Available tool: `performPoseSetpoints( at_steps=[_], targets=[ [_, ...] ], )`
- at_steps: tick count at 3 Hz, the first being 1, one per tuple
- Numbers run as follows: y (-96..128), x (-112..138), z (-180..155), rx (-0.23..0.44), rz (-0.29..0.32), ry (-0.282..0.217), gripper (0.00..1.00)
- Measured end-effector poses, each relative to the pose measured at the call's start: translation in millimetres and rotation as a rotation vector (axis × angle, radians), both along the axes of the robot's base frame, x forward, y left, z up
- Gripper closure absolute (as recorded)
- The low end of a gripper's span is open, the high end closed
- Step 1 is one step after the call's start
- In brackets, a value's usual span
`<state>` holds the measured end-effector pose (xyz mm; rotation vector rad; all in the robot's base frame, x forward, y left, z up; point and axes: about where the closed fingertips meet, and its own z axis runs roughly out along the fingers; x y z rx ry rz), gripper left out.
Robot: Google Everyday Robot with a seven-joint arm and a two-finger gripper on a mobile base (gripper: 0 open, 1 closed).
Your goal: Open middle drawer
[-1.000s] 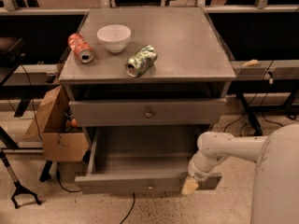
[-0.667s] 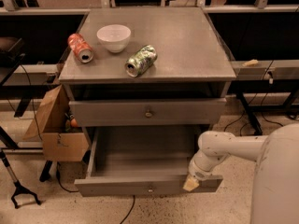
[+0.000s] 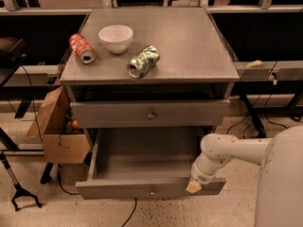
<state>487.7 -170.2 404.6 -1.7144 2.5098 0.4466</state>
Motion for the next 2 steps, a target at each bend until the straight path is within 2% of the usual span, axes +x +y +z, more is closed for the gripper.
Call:
performPoseSetpoints(
  at_steps=[2],
  targets=[
    [-0.6, -2.1, -0.3, 0.001, 0.0, 0.006, 1.0]
  ],
)
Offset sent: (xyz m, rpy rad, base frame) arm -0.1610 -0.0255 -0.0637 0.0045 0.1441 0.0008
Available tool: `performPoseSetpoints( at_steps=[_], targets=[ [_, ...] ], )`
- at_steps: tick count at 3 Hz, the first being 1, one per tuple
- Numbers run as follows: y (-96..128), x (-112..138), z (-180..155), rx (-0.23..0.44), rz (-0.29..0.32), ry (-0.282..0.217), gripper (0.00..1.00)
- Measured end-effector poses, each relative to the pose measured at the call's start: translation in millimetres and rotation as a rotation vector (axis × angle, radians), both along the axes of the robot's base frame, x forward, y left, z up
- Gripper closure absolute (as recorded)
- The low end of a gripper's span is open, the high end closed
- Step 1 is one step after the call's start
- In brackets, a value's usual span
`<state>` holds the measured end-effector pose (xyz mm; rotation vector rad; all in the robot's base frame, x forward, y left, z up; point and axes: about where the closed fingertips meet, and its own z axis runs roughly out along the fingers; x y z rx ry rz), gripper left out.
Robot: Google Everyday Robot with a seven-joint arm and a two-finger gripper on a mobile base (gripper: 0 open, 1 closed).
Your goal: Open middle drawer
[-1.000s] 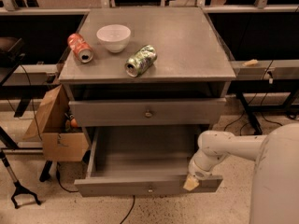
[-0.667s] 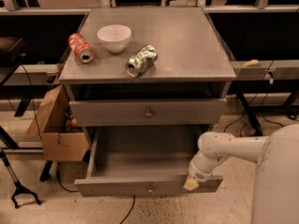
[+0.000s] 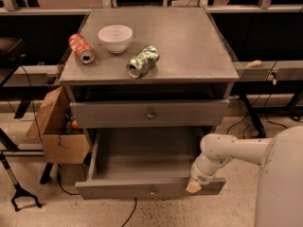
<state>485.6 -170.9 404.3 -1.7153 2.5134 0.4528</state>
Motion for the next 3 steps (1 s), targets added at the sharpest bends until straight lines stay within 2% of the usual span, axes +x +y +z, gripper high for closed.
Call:
performPoseSetpoints(
  at_steps=[1, 2, 3],
  targets=[
    [-0.4, -2.6, -0.8, 0.0, 0.0, 0.004, 1.0],
    [-0.1, 0.1, 0.4, 0.0, 0.0, 0.004, 0.81],
    [-0.6, -3.1, -0.9, 0.0, 0.0, 0.009, 0.58]
  ],
)
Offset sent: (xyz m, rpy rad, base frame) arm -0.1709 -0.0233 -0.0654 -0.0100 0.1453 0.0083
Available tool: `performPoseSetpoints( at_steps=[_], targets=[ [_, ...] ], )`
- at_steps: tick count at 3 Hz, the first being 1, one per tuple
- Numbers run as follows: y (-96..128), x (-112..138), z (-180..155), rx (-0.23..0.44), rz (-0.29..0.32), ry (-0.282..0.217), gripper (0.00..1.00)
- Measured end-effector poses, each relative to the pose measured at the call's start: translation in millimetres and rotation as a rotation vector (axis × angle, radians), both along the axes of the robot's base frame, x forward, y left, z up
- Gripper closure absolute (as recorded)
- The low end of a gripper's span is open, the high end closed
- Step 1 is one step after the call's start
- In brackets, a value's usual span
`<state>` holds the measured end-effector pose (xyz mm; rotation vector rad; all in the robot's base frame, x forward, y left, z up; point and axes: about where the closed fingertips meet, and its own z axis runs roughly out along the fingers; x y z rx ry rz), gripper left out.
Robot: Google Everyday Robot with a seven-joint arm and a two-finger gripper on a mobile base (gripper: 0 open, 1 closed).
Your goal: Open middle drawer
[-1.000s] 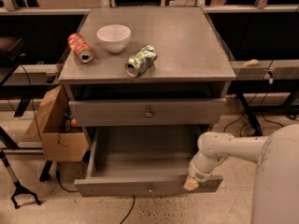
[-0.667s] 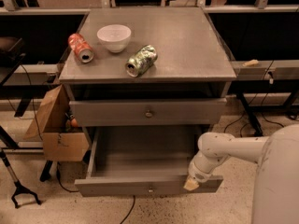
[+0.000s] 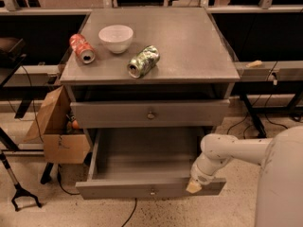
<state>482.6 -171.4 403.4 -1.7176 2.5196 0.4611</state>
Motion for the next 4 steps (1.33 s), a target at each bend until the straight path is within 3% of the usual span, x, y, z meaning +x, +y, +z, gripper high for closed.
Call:
performPoseSetpoints(
  at_steps=[2, 3, 4],
  targets=[
    [0.0, 0.0, 0.0, 0.0, 0.0, 0.0, 0.11],
    [0.0, 0.0, 0.0, 0.0, 0.0, 0.0, 0.0],
    [0.2, -4.3, -3.2, 0.015, 0.008, 0.006, 0.0]
  ],
)
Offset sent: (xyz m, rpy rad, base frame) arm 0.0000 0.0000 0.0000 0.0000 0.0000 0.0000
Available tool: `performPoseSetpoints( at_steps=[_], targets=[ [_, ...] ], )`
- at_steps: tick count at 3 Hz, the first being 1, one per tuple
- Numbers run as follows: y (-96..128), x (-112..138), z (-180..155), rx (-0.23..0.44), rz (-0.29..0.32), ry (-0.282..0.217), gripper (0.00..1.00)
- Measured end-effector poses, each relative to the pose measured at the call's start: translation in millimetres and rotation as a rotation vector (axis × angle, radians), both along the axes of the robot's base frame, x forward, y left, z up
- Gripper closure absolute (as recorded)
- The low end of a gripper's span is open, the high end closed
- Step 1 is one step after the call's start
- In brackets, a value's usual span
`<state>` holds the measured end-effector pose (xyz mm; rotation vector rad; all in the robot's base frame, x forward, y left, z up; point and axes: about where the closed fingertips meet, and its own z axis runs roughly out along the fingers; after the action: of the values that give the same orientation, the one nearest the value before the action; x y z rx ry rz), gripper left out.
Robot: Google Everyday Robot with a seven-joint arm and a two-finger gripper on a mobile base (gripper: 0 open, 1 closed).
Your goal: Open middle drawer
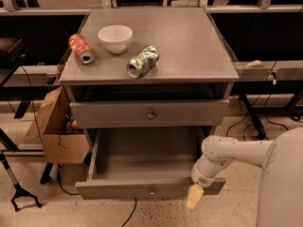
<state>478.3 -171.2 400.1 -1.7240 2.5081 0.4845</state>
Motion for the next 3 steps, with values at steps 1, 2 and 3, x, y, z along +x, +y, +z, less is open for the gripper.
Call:
performPoseSetpoints(
  at_steps=[1, 2, 3],
  targets=[
    [2.1, -10.6, -3.7, 0.02, 0.009, 0.012, 0.0],
    [2.6, -6.1, -1.6, 0.02, 0.009, 0.012, 0.0],
    [2.9, -4.2, -1.4, 0.02, 0.009, 0.012, 0.0]
  ],
)
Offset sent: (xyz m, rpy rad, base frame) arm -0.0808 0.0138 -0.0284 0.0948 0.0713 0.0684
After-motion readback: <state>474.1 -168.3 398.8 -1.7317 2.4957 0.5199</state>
